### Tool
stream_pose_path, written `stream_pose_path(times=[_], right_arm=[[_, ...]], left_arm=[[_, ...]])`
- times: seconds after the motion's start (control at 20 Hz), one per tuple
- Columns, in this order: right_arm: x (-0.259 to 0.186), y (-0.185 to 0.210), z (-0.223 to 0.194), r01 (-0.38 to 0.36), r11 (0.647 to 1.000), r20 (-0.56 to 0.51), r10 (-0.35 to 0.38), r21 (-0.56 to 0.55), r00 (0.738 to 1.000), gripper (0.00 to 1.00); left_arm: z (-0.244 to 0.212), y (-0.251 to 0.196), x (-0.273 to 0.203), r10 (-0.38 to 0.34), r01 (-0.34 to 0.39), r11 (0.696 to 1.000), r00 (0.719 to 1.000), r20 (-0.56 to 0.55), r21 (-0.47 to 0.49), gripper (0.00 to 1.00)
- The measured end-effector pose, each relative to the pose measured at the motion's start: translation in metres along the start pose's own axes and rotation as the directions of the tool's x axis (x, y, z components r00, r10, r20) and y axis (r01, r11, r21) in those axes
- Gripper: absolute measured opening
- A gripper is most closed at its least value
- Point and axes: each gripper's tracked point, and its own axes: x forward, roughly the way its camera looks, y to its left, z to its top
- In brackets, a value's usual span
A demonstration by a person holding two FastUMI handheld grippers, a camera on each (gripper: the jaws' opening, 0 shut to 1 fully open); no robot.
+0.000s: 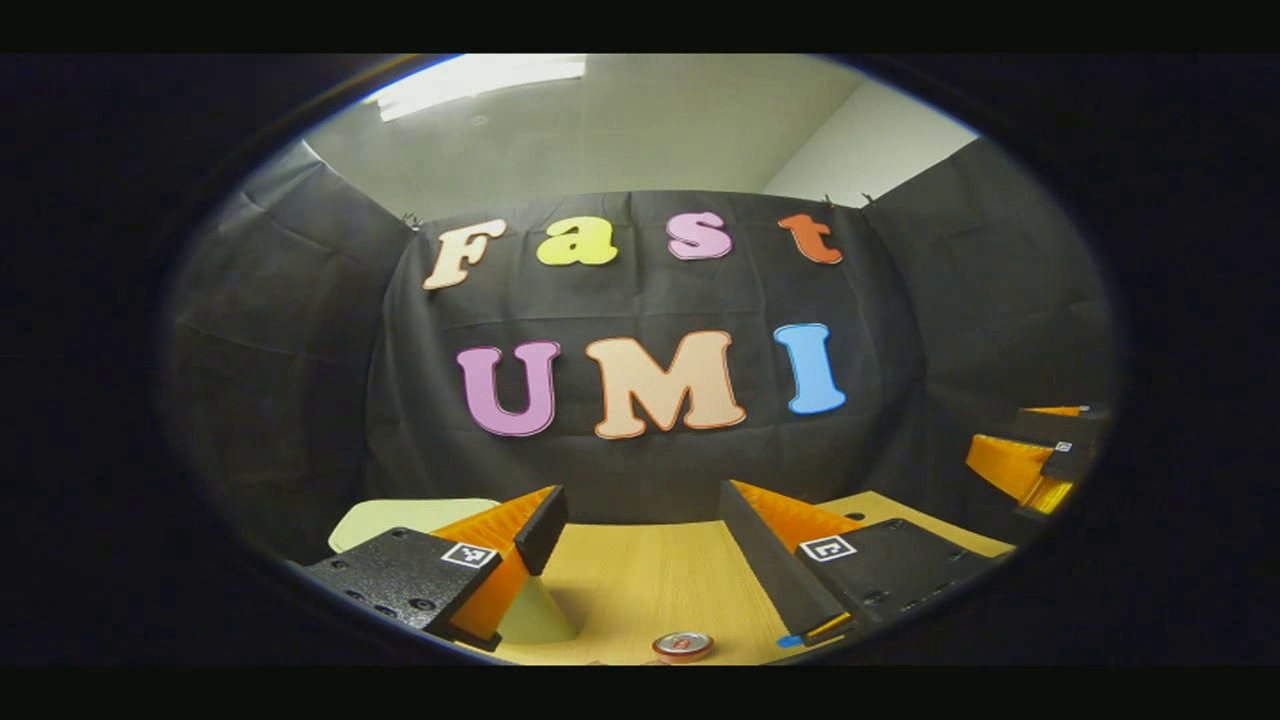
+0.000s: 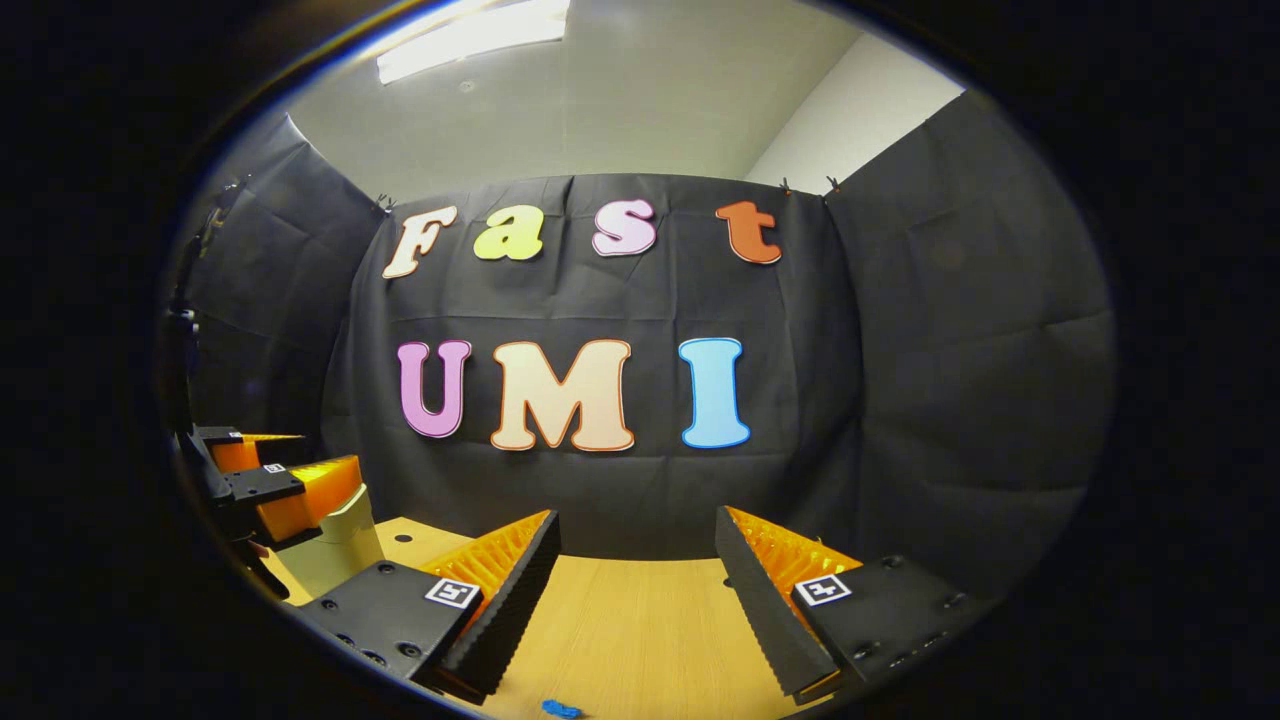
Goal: Press the lid of the desktop garbage bin to open it, pick up the crumpled paper on the desktop and throw it into the bin, then pick up the pop can on the desktop and drop it into the bin, and finally close the garbage bin lid.
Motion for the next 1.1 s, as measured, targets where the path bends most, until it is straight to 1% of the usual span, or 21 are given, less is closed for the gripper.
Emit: stream_pose_path(times=[0.05, 0.1, 0.2, 0.3, 0.35, 0.4, 0.45, 0.5, 0.55, 0.6, 0.65, 0.7, 0.8, 0.85, 0.95, 1.1], right_arm=[[0.000, -0.001, 0.001, 0.002, 1.000, 0.002, -0.002, 0.006, 1.000, 0.98], [-0.001, -0.001, 0.000, 0.003, 1.000, 0.004, -0.003, 0.009, 1.000, 0.98], [-0.001, -0.001, -0.003, 0.004, 1.000, 0.001, -0.004, 0.005, 1.000, 0.98], [-0.001, -0.001, -0.005, 0.003, 1.000, -0.005, -0.003, 0.000, 1.000, 0.98], [0.000, -0.001, -0.005, 0.002, 1.000, -0.006, -0.002, -0.001, 1.000, 0.98], [0.000, 0.000, -0.006, 0.000, 1.000, -0.007, 0.000, -0.001, 1.000, 0.98], [0.001, 0.002, -0.006, -0.002, 1.000, -0.007, 0.002, -0.003, 1.000, 0.98], [0.002, 0.003, -0.006, -0.006, 1.000, -0.006, 0.006, -0.008, 1.000, 0.98], [0.003, 0.005, -0.007, -0.009, 1.000, -0.008, 0.009, -0.012, 1.000, 0.98], [0.005, 0.009, -0.008, -0.017, 1.000, -0.010, 0.017, -0.015, 1.000, 0.98], [0.007, 0.014, -0.008, -0.025, 1.000, -0.012, 0.025, -0.017, 1.000, 0.98], [0.006, 0.016, -0.009, -0.029, 0.999, -0.014, 0.029, -0.019, 0.999, 0.98], [0.010, 0.025, -0.011, -0.042, 0.999, -0.022, 0.042, -0.024, 0.999, 0.98], [0.011, 0.029, -0.014, -0.049, 0.998, -0.027, 0.048, -0.026, 0.998, 0.98], [0.014, 0.038, -0.017, -0.065, 0.997, -0.039, 0.064, -0.033, 0.997, 0.98], [0.015, 0.050, -0.023, -0.085, 0.995, -0.058, 0.083, -0.045, 0.995, 0.98]], left_arm=[[0.000, -0.001, 0.000, 0.000, 0.000, 1.000, 1.000, 0.002, 0.004, 0.99], [0.002, 0.000, 0.001, 0.002, -0.002, 1.000, 1.000, 0.006, 0.009, 0.94], [0.005, 0.001, 0.002, 0.005, -0.006, 1.000, 1.000, 0.016, 0.012, 0.93], [0.006, 0.002, 0.002, 0.010, -0.010, 1.000, 1.000, 0.023, 0.015, 0.90], [0.005, 0.004, 0.002, 0.015, -0.015, 1.000, 1.000, 0.024, 0.016, 0.92], [0.005, 0.007, 0.002, 0.021, -0.022, 1.000, 0.999, 0.025, 0.018, 0.82], [0.006, 0.010, 0.003, 0.028, -0.028, 0.999, 0.999, 0.026, 0.018, 0.76], [0.006, 0.015, 0.004, 0.041, -0.042, 0.999, 0.999, 0.028, 0.019, 0.63], [0.003, 0.013, 0.005, 0.023, -0.024, 1.000, 1.000, 0.020, 0.016, 0.55], [-0.005, 0.015, 0.005, 0.013, -0.013, 1.000, 1.000, -0.007, 0.014, 0.29], [-0.006, 0.026, 0.005, 0.042, -0.042, 0.999, 0.999, -0.015, 0.015, 0.14], [-0.008, 0.034, 0.004, 0.064, -0.064, 0.998, 0.998, -0.019, 0.019, 0.03], [-0.011, 0.053, 0.004, 0.118, -0.117, 0.992, 0.993, -0.020, 0.045, 0.00], [-0.013, 0.058, 0.003, 0.125, -0.124, 0.991, 0.992, -0.023, 0.047, 0.00], [-0.020, 0.083, 0.002, 0.175, -0.174, 0.984, 0.984, -0.032, 0.042, 0.00], [-0.035, 0.104, 0.001, 0.207, -0.203, 0.977, 0.976, -0.067, 0.067, 0.00]])
